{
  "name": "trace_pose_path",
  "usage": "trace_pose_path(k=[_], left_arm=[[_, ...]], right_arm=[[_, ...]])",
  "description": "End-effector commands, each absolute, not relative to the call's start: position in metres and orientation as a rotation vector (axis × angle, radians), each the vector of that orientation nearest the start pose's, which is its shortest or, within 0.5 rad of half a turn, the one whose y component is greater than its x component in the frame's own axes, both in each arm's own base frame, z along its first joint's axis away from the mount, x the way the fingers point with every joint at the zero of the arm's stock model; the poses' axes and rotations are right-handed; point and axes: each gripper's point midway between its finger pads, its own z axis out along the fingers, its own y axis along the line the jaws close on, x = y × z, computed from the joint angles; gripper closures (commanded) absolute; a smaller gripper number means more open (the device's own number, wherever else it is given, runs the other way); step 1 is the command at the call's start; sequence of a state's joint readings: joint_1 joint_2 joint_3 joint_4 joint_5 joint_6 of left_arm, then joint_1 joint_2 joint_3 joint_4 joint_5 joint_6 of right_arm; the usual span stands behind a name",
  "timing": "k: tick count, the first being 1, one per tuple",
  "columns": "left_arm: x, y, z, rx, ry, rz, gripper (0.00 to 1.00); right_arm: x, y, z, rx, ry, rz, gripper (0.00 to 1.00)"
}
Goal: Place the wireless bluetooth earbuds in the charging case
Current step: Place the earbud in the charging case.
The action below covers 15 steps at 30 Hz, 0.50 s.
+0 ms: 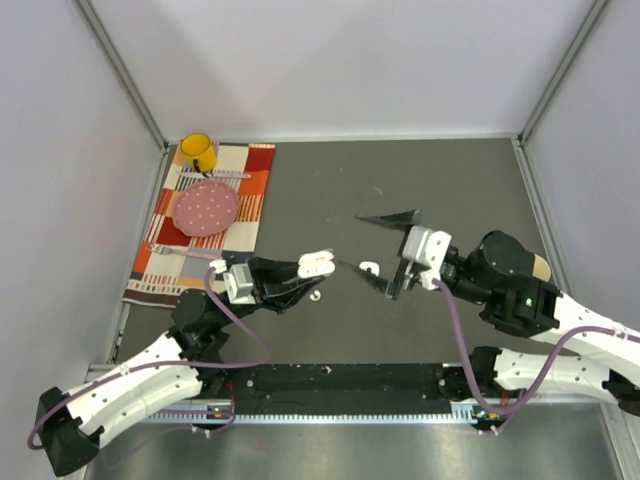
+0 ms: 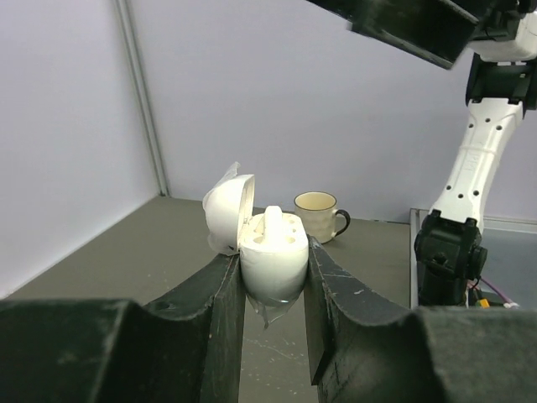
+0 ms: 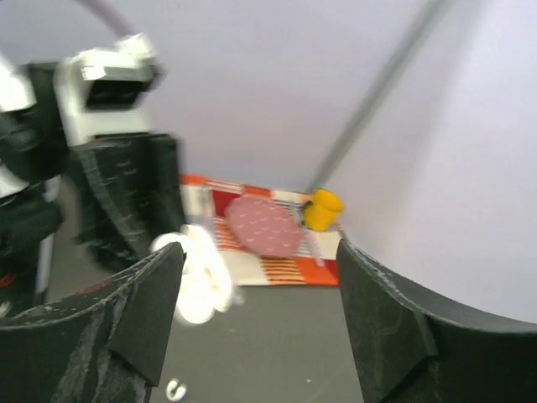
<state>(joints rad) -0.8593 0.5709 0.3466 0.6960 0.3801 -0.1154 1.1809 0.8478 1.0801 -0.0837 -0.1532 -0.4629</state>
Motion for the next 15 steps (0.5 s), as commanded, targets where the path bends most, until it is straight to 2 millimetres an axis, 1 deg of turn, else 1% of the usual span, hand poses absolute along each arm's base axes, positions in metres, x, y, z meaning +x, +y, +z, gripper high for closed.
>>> trace_pose_path(k=[1,2,3,4,5,6,7,8,9,10,11,12,13,14,15], left_arm=[[0.134,-0.245,0.341,0.694,0.894,-1.011,1.0],[0.134,-0.243,0.341,0.689,0.895,-1.003,1.0],[0.134,-0.241,0.341,0.682,0.897,-0.997,1.0],[0.135,-0.239,0.342,0.674,0.896,-0.987,1.0],[0.136,-0.238,0.341,0.671,0.898,-0.981,1.0],[0.135,-0.236,0.343,0.669,0.89,-0.973,1.0],[0.135,-0.235,0.343,0.666,0.893,-0.968,1.0],[0.136,-0.233,0.344,0.659,0.892,-0.963,1.0],[0.134,-0.23,0.345,0.659,0.885,-0.957,1.0],[0.134,-0.229,0.346,0.656,0.882,-0.953,1.0],[0.134,-0.228,0.347,0.652,0.882,-0.949,1.0],[0.133,-0.225,0.349,0.646,0.873,-0.94,1.0],[0.133,-0.224,0.348,0.648,0.878,-0.939,1.0],[0.132,-0.224,0.348,0.648,0.878,-0.937,1.0],[0.132,-0.222,0.349,0.645,0.873,-0.932,1.0]], right_arm=[[0.169,0.252,0.472,-0.607,1.025,0.606,0.25],[0.178,0.244,0.47,-0.551,1.064,0.591,0.24],[0.194,0.229,0.467,-0.473,1.123,0.543,0.24],[0.201,0.224,0.461,-0.395,1.19,0.588,0.24],[0.209,0.218,0.453,-0.352,1.254,0.586,0.25],[0.225,0.202,0.446,-0.263,1.308,0.544,0.26],[0.23,0.197,0.44,-0.15,1.359,0.615,0.28],[0.237,0.191,0.421,-0.109,1.436,0.596,0.3],[0.242,0.186,0.41,-0.059,1.479,0.605,0.33],[0.252,0.176,0.402,0.073,1.519,0.649,0.35],[0.254,0.18,0.385,0.086,1.572,0.685,0.36],[0.255,0.183,0.374,0.142,1.615,0.752,0.38],[0.262,0.179,0.356,0.177,1.657,0.754,0.39],[0.26,0.19,0.345,0.161,1.702,0.821,0.4],[0.261,0.195,0.336,0.21,1.734,0.873,0.41]])
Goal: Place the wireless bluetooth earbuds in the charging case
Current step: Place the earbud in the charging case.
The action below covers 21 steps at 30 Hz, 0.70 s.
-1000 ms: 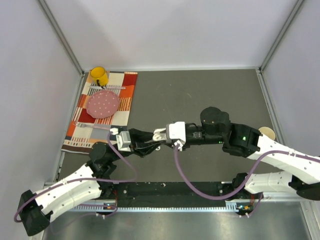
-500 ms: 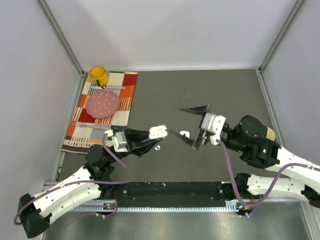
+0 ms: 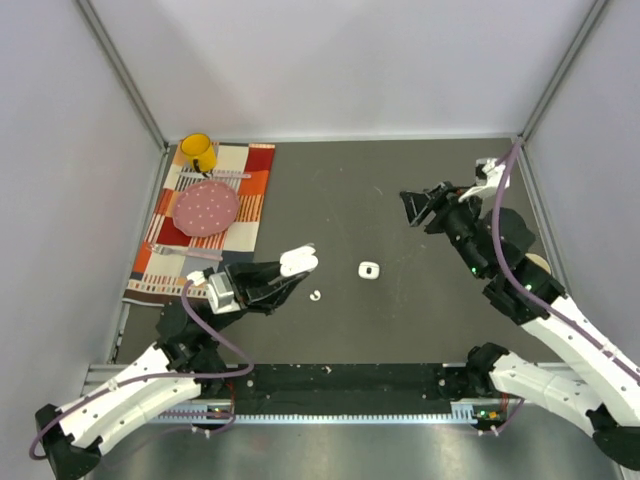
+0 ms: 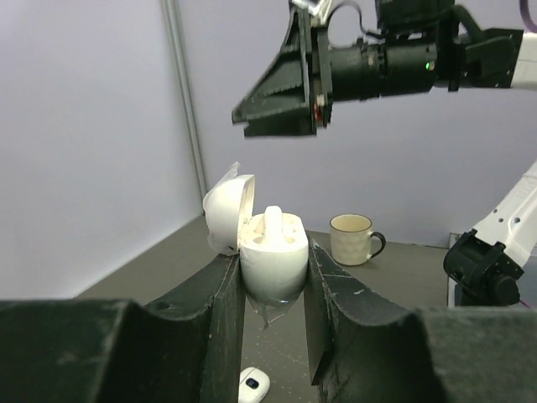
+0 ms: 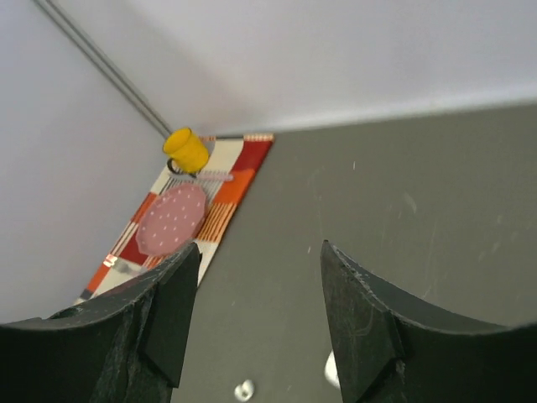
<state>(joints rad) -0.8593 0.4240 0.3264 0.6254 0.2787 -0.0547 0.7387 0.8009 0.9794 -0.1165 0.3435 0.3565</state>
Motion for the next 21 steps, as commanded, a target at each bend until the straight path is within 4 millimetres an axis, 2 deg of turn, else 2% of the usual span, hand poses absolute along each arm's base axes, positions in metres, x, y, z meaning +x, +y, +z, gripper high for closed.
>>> trace_pose_path(k=[1,3,7,9,11,13,14,15,18,19,21], left_arm=[[0.131,-0.221,0.349,0.647,0.878,-0.931,1.0],[0.131,-0.22,0.349,0.644,0.876,-0.925,1.0],[0.13,-0.218,0.348,0.644,0.882,-0.925,1.0],[0.13,-0.217,0.348,0.642,0.881,-0.925,1.0],[0.13,-0.217,0.348,0.636,0.882,-0.926,1.0],[0.13,-0.216,0.348,0.633,0.882,-0.923,1.0],[0.13,-0.216,0.348,0.634,0.882,-0.925,1.0],[0.131,-0.217,0.347,0.636,0.884,-0.924,1.0],[0.13,-0.218,0.347,0.639,0.885,-0.929,1.0],[0.13,-0.218,0.346,0.641,0.888,-0.93,1.0],[0.13,-0.218,0.347,0.638,0.886,-0.932,1.0]], right_arm=[[0.263,0.199,0.322,0.222,1.773,0.887,0.42],[0.261,0.214,0.305,0.241,1.847,0.958,0.42],[0.258,0.233,0.257,0.322,1.968,1.052,0.42],[0.255,0.24,0.242,0.371,2.001,1.11,0.42],[0.251,0.248,0.226,0.372,2.019,1.162,0.48],[0.247,0.254,0.205,0.403,2.083,1.171,0.49],[0.243,0.264,0.203,0.382,2.09,1.198,0.49],[0.241,0.27,0.188,0.38,2.14,1.183,0.49],[0.228,0.293,0.175,0.323,2.196,1.213,0.48],[0.228,0.299,0.163,0.328,2.229,1.196,0.48],[0.224,0.312,0.158,0.324,2.235,1.232,0.48]])
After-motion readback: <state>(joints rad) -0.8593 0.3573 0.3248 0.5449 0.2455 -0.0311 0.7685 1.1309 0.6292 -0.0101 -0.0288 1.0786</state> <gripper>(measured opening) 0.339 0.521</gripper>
